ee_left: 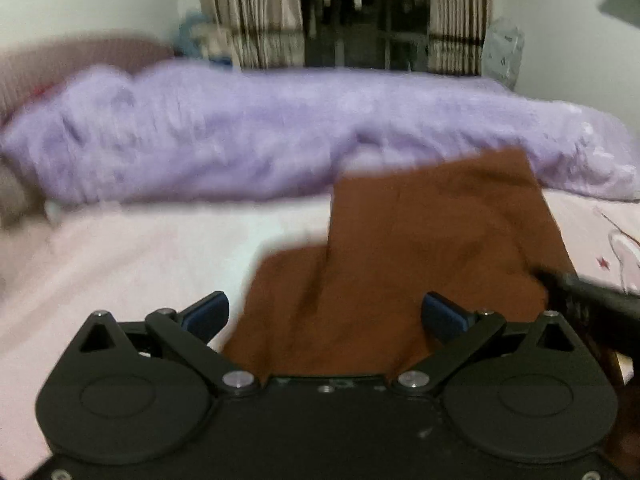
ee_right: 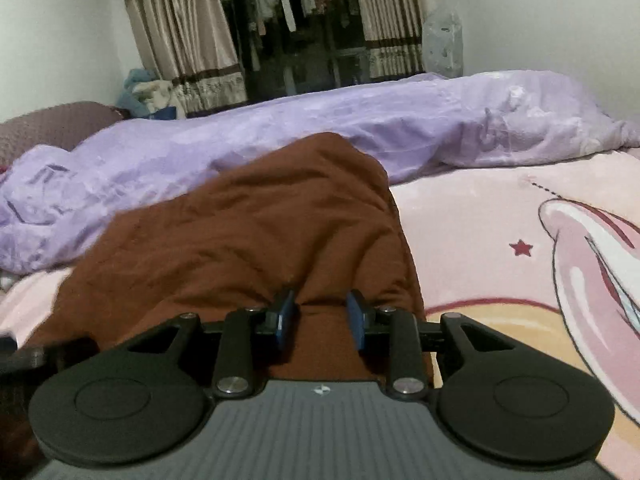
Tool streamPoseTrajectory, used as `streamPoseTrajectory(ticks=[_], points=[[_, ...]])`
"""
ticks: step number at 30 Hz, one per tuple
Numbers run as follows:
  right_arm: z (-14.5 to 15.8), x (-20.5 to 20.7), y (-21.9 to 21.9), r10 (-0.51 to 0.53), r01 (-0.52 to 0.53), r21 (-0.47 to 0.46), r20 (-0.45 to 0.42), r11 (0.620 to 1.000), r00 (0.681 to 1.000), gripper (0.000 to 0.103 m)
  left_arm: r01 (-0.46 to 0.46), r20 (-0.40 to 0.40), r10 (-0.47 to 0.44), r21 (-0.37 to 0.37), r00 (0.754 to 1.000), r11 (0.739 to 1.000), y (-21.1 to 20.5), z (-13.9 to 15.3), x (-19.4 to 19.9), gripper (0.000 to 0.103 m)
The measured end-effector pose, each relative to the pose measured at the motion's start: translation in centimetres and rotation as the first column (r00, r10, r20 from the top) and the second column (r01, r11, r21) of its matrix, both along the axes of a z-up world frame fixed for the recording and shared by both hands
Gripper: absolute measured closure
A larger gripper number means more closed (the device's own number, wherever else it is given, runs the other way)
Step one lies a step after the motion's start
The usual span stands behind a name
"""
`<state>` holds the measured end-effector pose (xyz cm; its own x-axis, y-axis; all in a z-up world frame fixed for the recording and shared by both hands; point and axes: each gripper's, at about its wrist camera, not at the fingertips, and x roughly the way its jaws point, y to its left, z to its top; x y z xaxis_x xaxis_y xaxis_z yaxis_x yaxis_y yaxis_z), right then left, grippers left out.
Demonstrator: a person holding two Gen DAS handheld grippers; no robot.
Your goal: Fold large clothes
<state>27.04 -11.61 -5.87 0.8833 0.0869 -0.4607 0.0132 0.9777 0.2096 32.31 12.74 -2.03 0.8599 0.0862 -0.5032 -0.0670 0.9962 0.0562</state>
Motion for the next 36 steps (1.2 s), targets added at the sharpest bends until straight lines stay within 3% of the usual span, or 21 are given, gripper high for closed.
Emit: streamPoseTrajectory(ticks=[2, 4, 7, 10, 13, 18, 20, 23, 25, 30, 33, 36], points=[[0.1, 0.5, -0.5, 0.013, -0.013, 0.025, -0.02, 1.0, 1.0, 0.066, 0.027, 0.084, -0.028, 0.011, 0.996, 1.0, -0.5, 2.2, 1.0, 0.0], [-0.5, 0.8, -0.9, 0.017, -0.015, 0.048, -0.029, 0.999, 0.999, 0.066, 0.05, 0.109, -0.051, 0.004, 0.993, 0.999, -0.8, 2.9, 3.1, 0.0], [-0.2, 0.7, -0.9, 0.024, -0.022, 0.048, -0.04, 0.999, 0.999, 0.067, 0.04, 0.039, -0.041, 0.039, 0.998, 0.998, -1.2, 0.6, 6.8, 0.0], [0.7, 1.0, -1.0, 0.048, -0.046, 0.045, -0.067, 0.998, 0.997, 0.066, 0.044, -0.105, -0.039, 0.049, 0.994, 0.998, -1.2, -4.3, 9.2, 0.0], [2.6, 1.6, -1.5, 0.045, -0.039, 0.077, -0.077, 0.996, 0.996, 0.067, 0.014, -0.068, -0.015, -0.007, 0.998, 1.0, -0.6, -5.0, 8.8, 0.0], [4.9, 4.2, -1.1, 0.012, -0.011, 0.069, -0.015, 0.998, 1.0, 0.066, 0.016, -0.057, -0.017, -0.022, 0.998, 1.0, -0.4, -5.3, 8.5, 0.0], [3.9, 6.4, -0.6, 0.008, -0.006, 0.045, -0.046, 0.999, 0.999, 0.066, 0.019, -0.065, -0.022, -0.048, 0.998, 0.999, 0.1, -5.2, 8.5, 0.0], [-0.4, 9.5, -0.3, 0.021, -0.014, 0.037, -0.182, 0.999, 0.983, 0.066, 0.01, -0.079, -0.015, -0.074, 0.997, 0.997, 0.7, -5.4, 9.3, 0.0], [-1.5, 9.7, -0.9, 0.027, -0.014, 0.074, -0.186, 0.997, 0.982, 0.066, 0.009, -0.091, -0.016, -0.082, 0.996, 0.997, 0.7, -5.5, 9.5, 0.0], [-0.2, 9.5, -0.8, 0.046, -0.036, 0.053, -0.206, 0.998, 0.978, 0.066, 0.006, -0.129, -0.018, -0.093, 0.992, 0.996, 0.9, -3.8, 9.9, 0.0], [3.0, 9.2, -1.2, 0.067, -0.061, 0.043, -0.148, 0.997, 0.987, 0.065, 0.018, -0.034, -0.02, -0.053, 0.999, 0.998, 1.1, -0.6, 9.4, 0.0], [4.8, 9.8, -1.8, 0.001, -0.002, -0.012, -0.073, 1.0, 0.997, 0.048, -0.003, -0.022, 0.003, 0.007, 1.0, 1.0, 1.5, 0.0, 11.1, 0.0]])
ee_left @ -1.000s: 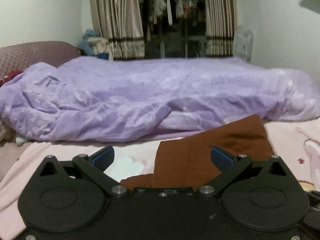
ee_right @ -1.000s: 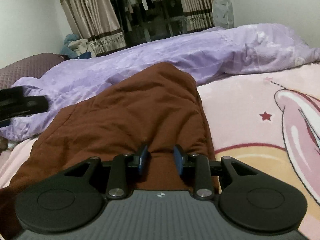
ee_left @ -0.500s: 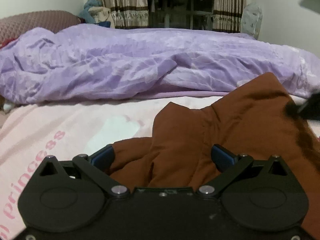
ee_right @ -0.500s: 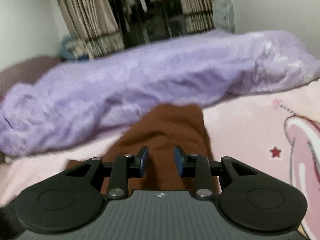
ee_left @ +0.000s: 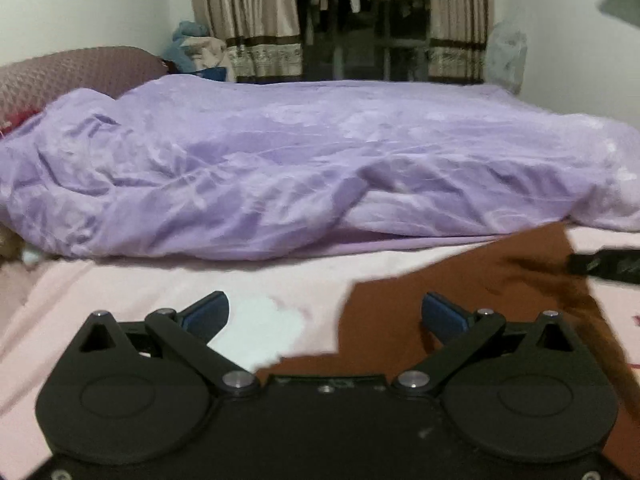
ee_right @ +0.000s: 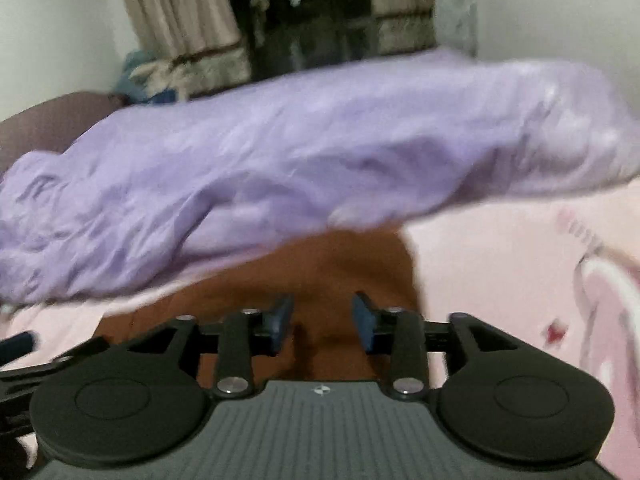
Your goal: Fold large clothes
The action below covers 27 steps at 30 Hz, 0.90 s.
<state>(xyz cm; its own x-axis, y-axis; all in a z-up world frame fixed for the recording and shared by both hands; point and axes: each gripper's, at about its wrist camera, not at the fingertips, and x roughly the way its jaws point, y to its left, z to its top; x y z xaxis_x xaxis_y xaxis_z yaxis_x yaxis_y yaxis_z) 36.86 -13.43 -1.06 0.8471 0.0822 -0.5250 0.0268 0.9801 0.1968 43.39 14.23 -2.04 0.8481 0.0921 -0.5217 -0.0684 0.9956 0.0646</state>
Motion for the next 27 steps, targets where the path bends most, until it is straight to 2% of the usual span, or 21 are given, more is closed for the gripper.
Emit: streamPoseTrajectory(ticks=[2, 4, 6, 8, 11, 13, 16, 19, 22, 25, 27], points=[[-1.7, 1.7, -0.5, -0.037, 0.036, -0.029, -0.032, 0.999, 0.999, 0.048, 0.005, -0.07, -0.003, 0.021, 0.998, 1.0, 0.2, -2.2, 1.9, 0.0], [-5.4, 3.8, -0.8, -0.004, 0.006, 0.01, -0.157, 1.0, 0.988, 0.047, -0.004, -0.148, 0.003, -0.01, 0.989, 1.0, 0.3, -5.5, 3.2, 0.0], [-6.9, 3.9, -1.5, -0.008, 0.017, 0.064, -0.142, 0.998, 0.99, 0.046, -0.027, -0.144, 0.016, -0.068, 0.99, 0.997, 0.8, -6.5, 3.1, 0.0], [-6.1, 3.6, -1.9, -0.008, 0.019, 0.082, -0.134, 0.996, 0.991, 0.045, -0.03, -0.126, 0.02, -0.078, 0.992, 0.996, 1.2, -5.3, 2.7, 0.0], [-4.5, 2.5, -1.8, 0.022, -0.014, 0.063, -0.115, 0.998, 0.993, 0.045, -0.036, -0.132, 0.033, -0.02, 0.991, 0.999, 0.6, -3.7, 1.6, 0.0], [-2.9, 0.4, -2.4, 0.024, -0.017, 0.082, -0.084, 0.997, 0.996, 0.045, -0.06, -0.11, 0.06, 0.003, 0.992, 0.998, 0.6, -2.2, -0.1, 0.0], [-0.6, -3.2, -3.1, 0.068, -0.061, 0.128, -0.052, 0.99, 0.996, 0.045, -0.091, -0.149, 0.091, 0.01, 0.985, 0.996, 0.7, -0.5, -2.1, 0.0], [1.3, -6.7, -2.6, 0.101, -0.1, 0.081, -0.012, 0.992, 0.995, 0.045, -0.076, -0.126, 0.077, 0.017, 0.989, 0.997, 0.3, 1.3, -4.7, 0.0], [2.1, -10.3, -2.9, 0.146, -0.151, 0.106, 0.05, 0.983, 0.988, 0.031, -0.074, -0.115, 0.079, 0.053, 0.99, 0.996, -0.7, 2.6, -7.4, 0.0], [2.0, -12.4, -3.6, 0.131, -0.132, 0.136, 0.018, 0.982, 0.991, 0.032, -0.058, -0.135, 0.069, 0.085, 0.988, 0.995, -1.6, 2.7, -10.0, 0.0], [1.7, -13.2, -3.7, 0.147, -0.146, 0.13, -0.001, 0.981, 0.989, 0.034, -0.038, -0.14, 0.049, 0.078, 0.989, 0.996, -2.1, 2.4, -11.6, 0.0]])
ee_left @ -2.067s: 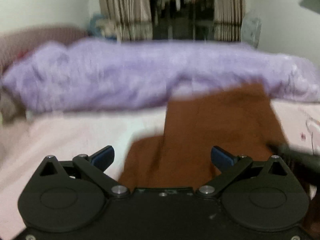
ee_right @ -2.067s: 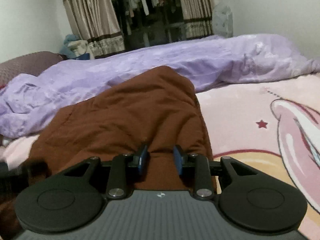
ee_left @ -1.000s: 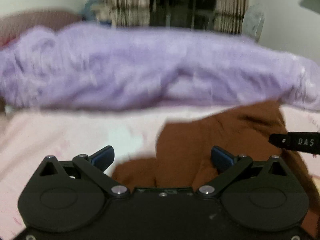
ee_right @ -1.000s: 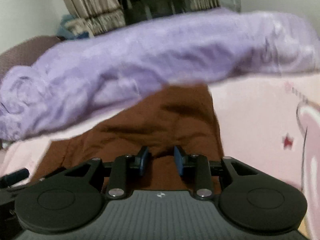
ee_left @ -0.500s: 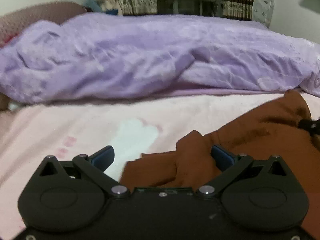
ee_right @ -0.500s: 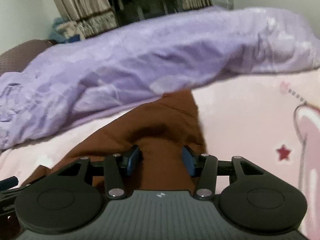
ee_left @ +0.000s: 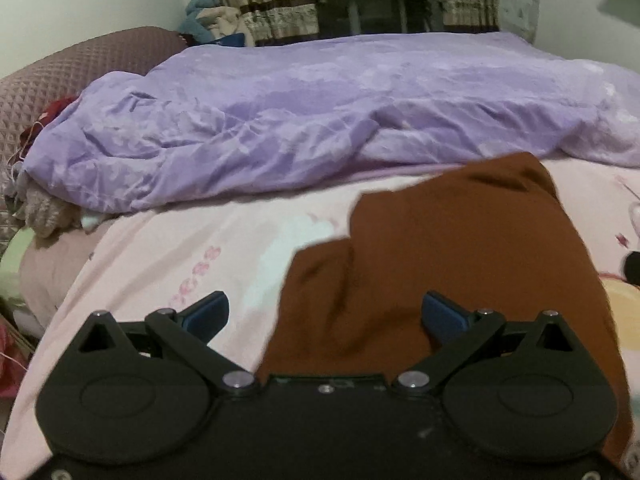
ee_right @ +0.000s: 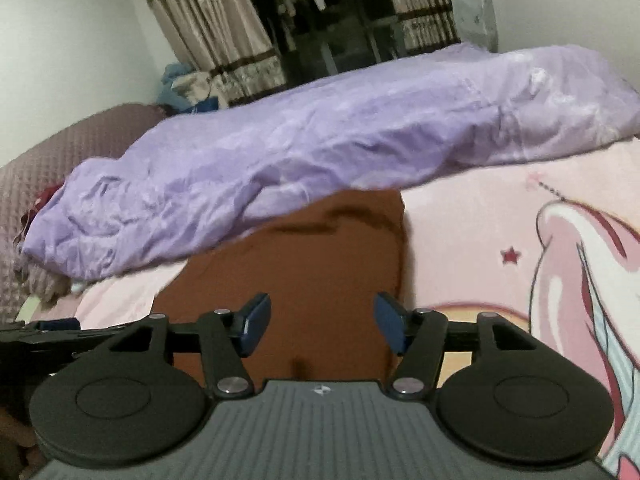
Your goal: Fold large clothes
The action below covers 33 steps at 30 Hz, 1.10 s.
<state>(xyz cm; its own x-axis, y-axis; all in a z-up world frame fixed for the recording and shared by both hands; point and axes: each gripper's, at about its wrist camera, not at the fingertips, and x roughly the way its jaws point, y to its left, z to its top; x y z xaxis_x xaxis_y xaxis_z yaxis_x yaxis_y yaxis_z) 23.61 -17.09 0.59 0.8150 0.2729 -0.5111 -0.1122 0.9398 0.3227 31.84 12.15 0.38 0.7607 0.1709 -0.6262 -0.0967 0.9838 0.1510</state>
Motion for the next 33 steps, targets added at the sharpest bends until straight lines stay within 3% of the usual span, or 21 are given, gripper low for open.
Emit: streamPoseTrajectory(ticks=[3, 5, 7, 8, 10, 12, 16, 17, 20, 22, 25, 27, 29, 33], points=[[-1.2, -0.4, 0.8, 0.006, -0.008, -0.073, -0.029, 0.997, 1.0, 0.035, 0.005, -0.03, -0.005, -0.02, 1.0, 1.0, -0.5, -1.9, -0.8, 0.0], [-3.6, 0.5, 1.3, 0.018, -0.026, -0.08, -0.099, 0.996, 0.995, 0.034, -0.007, -0.092, 0.005, -0.022, 0.996, 1.0, -0.7, -4.6, 0.1, 0.0], [-6.4, 1.4, 1.1, 0.01, -0.012, -0.019, -0.124, 1.0, 0.992, 0.024, -0.033, -0.1, 0.028, -0.046, 0.995, 0.998, -0.2, -6.7, 0.5, 0.0], [-7.3, 1.5, 0.5, -0.012, 0.015, 0.021, -0.132, 1.0, 0.991, 0.023, -0.038, -0.087, 0.031, -0.083, 0.996, 0.996, 0.3, -6.8, 0.3, 0.0], [-7.4, 1.4, -1.3, 0.008, 0.017, 0.16, -0.152, 0.987, 0.988, 0.024, -0.018, -0.065, 0.01, -0.117, 0.998, 0.993, 1.4, -5.5, -0.6, 0.0], [-6.4, 1.2, -2.6, 0.038, -0.01, 0.197, -0.143, 0.98, 0.989, 0.025, -0.024, -0.042, 0.02, -0.112, 0.999, 0.993, 2.7, -3.8, -1.6, 0.0], [-4.2, 0.0, -3.7, -0.035, 0.043, 0.08, -0.107, 0.996, 0.994, 0.035, -0.072, 0.0, 0.072, -0.12, 0.997, 0.99, 5.9, -1.0, -3.6, 0.0], [-3.7, -0.4, -4.0, -0.039, 0.046, 0.083, -0.091, 0.995, 0.995, 0.045, -0.078, 0.008, 0.08, -0.124, 0.997, 0.989, 6.2, -0.6, -4.1, 0.0], [-2.7, -1.5, -3.6, 0.017, -0.01, 0.109, -0.064, 0.994, 0.998, 0.065, -0.019, 0.003, 0.02, -0.128, 1.0, 0.992, 4.6, -1.0, -5.8, 0.0], [-2.7, -2.3, -2.1, 0.072, -0.067, 0.094, -0.057, 0.993, 0.996, 0.072, 0.039, -0.026, -0.042, -0.12, 0.999, 0.992, 3.1, -2.3, -6.3, 0.0], [-4.2, -2.6, 0.6, 0.129, -0.129, 0.012, -0.109, 0.992, 0.986, 0.073, 0.033, -0.085, -0.035, -0.03, 0.996, 0.999, 1.5, -5.8, -6.1, 0.0], [-5.8, -2.3, 1.9, 0.1, -0.106, -0.056, -0.099, 0.993, 0.99, 0.074, 0.015, -0.098, -0.023, -0.087, 0.995, 0.996, 2.1, -7.0, -5.9, 0.0], [-5.7, -2.4, 1.9, 0.086, -0.093, -0.066, -0.094, 0.994, 0.992, 0.073, 0.0, -0.107, -0.016, -0.143, 0.994, 0.99, 3.0, -6.7, -6.1, 0.0], [-3.5, -3.3, 1.3, 0.089, -0.096, -0.061, -0.107, 0.994, 0.99, 0.073, 0.01, -0.102, -0.022, -0.118, 0.995, 0.993, 3.0, -5.6, -7.0, 0.0]])
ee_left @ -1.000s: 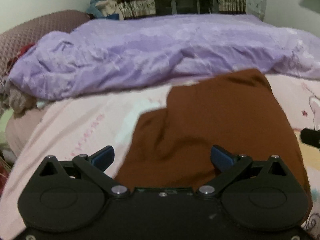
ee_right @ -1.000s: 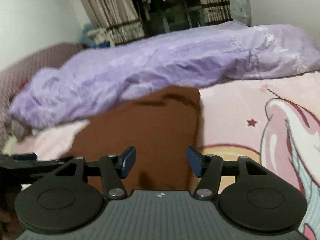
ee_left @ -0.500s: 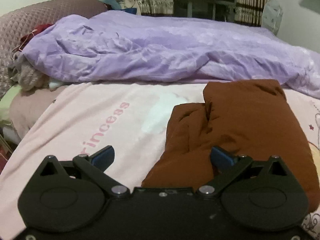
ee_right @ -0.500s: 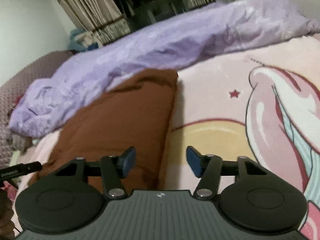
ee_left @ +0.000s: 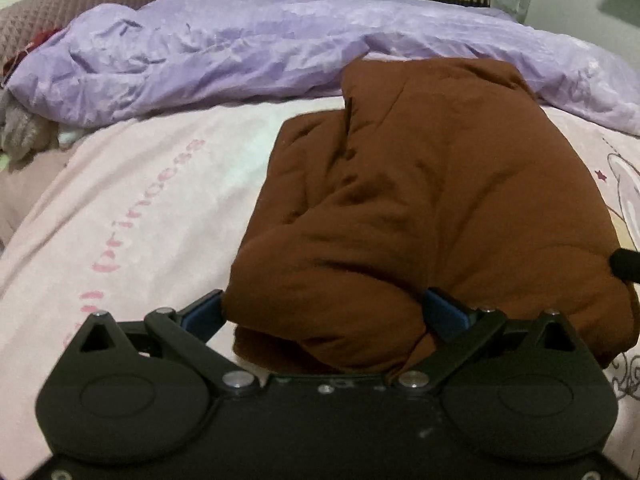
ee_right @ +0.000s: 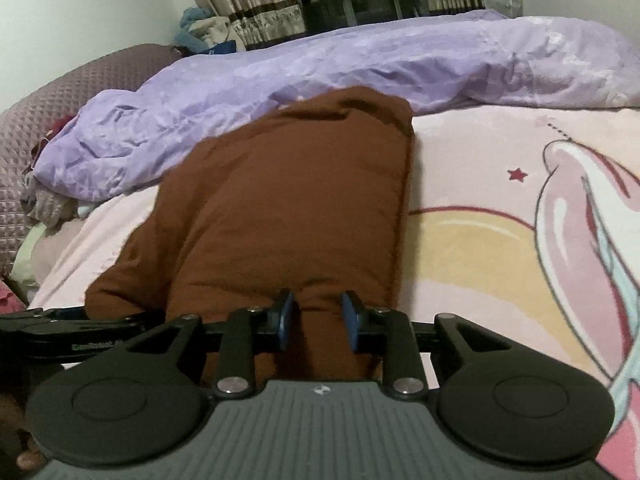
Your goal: Fold large clothes
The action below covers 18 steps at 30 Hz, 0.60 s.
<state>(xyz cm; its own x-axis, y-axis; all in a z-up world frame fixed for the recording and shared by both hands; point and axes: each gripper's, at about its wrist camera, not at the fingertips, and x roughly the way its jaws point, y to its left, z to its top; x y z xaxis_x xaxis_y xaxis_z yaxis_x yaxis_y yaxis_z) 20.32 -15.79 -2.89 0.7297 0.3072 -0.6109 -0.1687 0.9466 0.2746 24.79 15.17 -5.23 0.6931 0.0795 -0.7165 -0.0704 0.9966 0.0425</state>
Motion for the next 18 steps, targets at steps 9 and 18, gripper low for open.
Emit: streamPoseTrajectory(ticks=[9, 18], points=[[-0.4, -2.3, 1.8, 0.057, -0.057, -0.096, -0.012, 0.994, 0.998, 0.063, -0.024, -0.001, 0.024, -0.016, 1.0, 1.0, -0.4, -0.6, 0.3, 0.0], [-1.2, -1.7, 0.5, 0.028, -0.029, -0.062, -0.021, 0.998, 0.999, 0.052, -0.05, 0.009, 0.051, -0.065, 0.999, 0.997, 0.1, -0.3, 0.2, 0.0]])
